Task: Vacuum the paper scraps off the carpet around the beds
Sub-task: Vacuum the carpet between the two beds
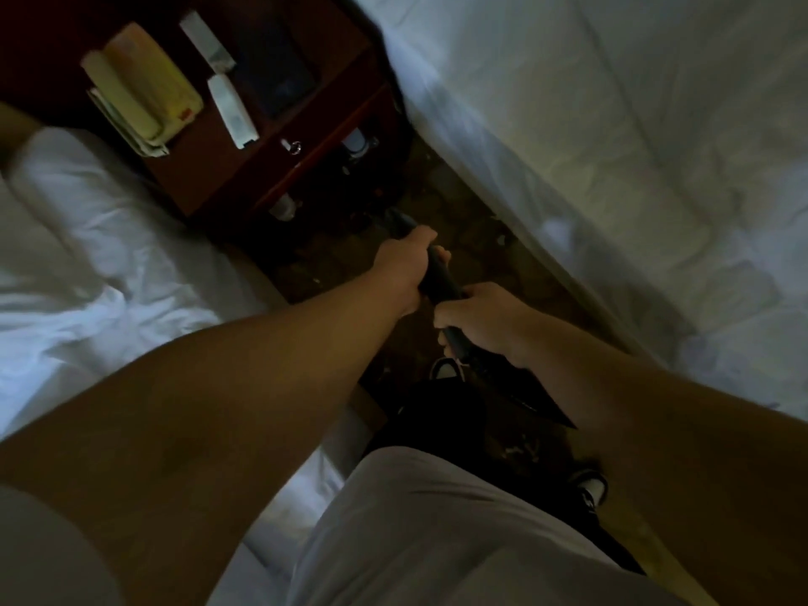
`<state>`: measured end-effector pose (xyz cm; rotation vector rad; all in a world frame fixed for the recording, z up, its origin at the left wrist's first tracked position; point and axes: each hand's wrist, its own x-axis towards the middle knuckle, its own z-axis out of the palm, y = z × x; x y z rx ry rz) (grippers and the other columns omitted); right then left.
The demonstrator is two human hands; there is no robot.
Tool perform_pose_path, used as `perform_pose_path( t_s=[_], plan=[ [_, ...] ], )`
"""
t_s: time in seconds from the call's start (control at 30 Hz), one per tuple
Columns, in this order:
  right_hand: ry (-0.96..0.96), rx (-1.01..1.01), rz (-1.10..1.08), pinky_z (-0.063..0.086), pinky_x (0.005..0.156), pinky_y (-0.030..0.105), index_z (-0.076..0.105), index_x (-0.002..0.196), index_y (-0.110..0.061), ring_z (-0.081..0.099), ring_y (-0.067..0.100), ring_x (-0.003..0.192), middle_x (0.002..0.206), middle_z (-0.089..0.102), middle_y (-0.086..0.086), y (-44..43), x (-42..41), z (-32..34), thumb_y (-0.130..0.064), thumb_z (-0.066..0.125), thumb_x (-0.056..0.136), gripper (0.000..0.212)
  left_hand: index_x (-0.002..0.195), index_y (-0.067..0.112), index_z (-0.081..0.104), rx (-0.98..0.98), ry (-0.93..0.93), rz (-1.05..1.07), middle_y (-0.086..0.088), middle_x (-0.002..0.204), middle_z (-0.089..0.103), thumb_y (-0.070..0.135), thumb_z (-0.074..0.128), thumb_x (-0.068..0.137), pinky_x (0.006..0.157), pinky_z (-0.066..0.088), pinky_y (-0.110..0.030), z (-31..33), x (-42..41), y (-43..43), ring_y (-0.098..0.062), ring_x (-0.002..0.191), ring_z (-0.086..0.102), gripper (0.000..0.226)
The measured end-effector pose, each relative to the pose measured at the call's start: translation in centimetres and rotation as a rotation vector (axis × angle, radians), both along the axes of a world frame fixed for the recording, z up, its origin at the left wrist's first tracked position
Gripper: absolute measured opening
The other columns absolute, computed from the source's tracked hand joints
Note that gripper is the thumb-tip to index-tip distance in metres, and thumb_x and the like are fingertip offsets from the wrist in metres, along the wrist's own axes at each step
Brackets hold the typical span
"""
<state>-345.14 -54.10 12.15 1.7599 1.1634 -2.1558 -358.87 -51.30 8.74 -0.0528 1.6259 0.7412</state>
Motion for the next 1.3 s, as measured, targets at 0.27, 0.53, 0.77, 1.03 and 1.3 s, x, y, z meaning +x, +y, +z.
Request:
perform_pose_path(
  t_s=[0.27, 0.53, 0.77, 1.03, 1.3],
  plan=[
    [0.019, -0.03, 0.049, 0.061, 0.068, 0.037, 0.069, 0.102, -0.008, 0.073, 0.021, 0.072, 0.09, 0.074, 0.013, 0.4, -0.4, -1.1, -0.018, 0.07, 0.095, 0.013, 0.126, 0.007, 0.056, -0.049, 0.028, 0.03, -0.005, 0.083, 0.064, 0.027, 0.062, 0.098, 0.074, 0.053, -0.038, -0.4, -0.5, -0.3, -0.019, 0.076, 0.062, 0.035],
    [0.061, -0.087, 0.158, 0.057, 0.061, 0.033, 0.068, 0.093, -0.006, 0.072, 0.02, 0.068, 0.08, 0.071, 0.011, -4.3, 1.2, -0.4, -0.015, 0.07, 0.093, 0.009, 0.115, 0.009, 0.056, -0.112, 0.056, 0.142, -0.006, 0.078, 0.063, 0.025, 0.063, 0.098, 0.082, 0.053, -0.042, -0.1, 0.6, -6.7, -0.021, 0.074, 0.061, 0.025],
    [0.103, -0.099, 0.285, 0.055, 0.059, 0.031, 0.07, 0.094, -0.002, 0.069, 0.02, 0.065, 0.078, 0.069, 0.011, -10.3, 7.4, 0.4, -0.016, 0.069, 0.093, 0.014, 0.099, 0.01, 0.059, -0.152, 0.043, 0.285, -0.005, 0.073, 0.062, 0.027, 0.065, 0.097, 0.072, 0.051, -0.04, 0.7, 6.7, -14.9, -0.022, 0.071, 0.058, 0.018],
    [0.03, -0.053, 0.422, 0.058, 0.068, 0.04, 0.071, 0.089, -0.002, 0.069, 0.029, 0.072, 0.08, 0.071, 0.015, -18.7, 22.6, 2.4, -0.018, 0.072, 0.088, 0.016, 0.104, 0.007, 0.062, -0.064, -0.049, 0.455, -0.006, 0.073, 0.064, 0.024, 0.067, 0.095, 0.075, 0.054, -0.04, 0.8, 22.5, -25.5, -0.022, 0.07, 0.061, 0.021],
    [-0.089, -0.054, 0.477, 0.06, 0.063, 0.037, 0.071, 0.096, -0.003, 0.073, 0.026, 0.069, 0.084, 0.074, 0.014, -24.8, 35.8, 4.5, -0.021, 0.071, 0.094, 0.018, 0.109, 0.008, 0.057, -0.09, -0.156, 0.443, -0.008, 0.081, 0.064, 0.022, 0.068, 0.095, 0.083, 0.053, -0.045, 2.2, 35.7, -31.8, -0.024, 0.078, 0.062, 0.022]
  ],
)
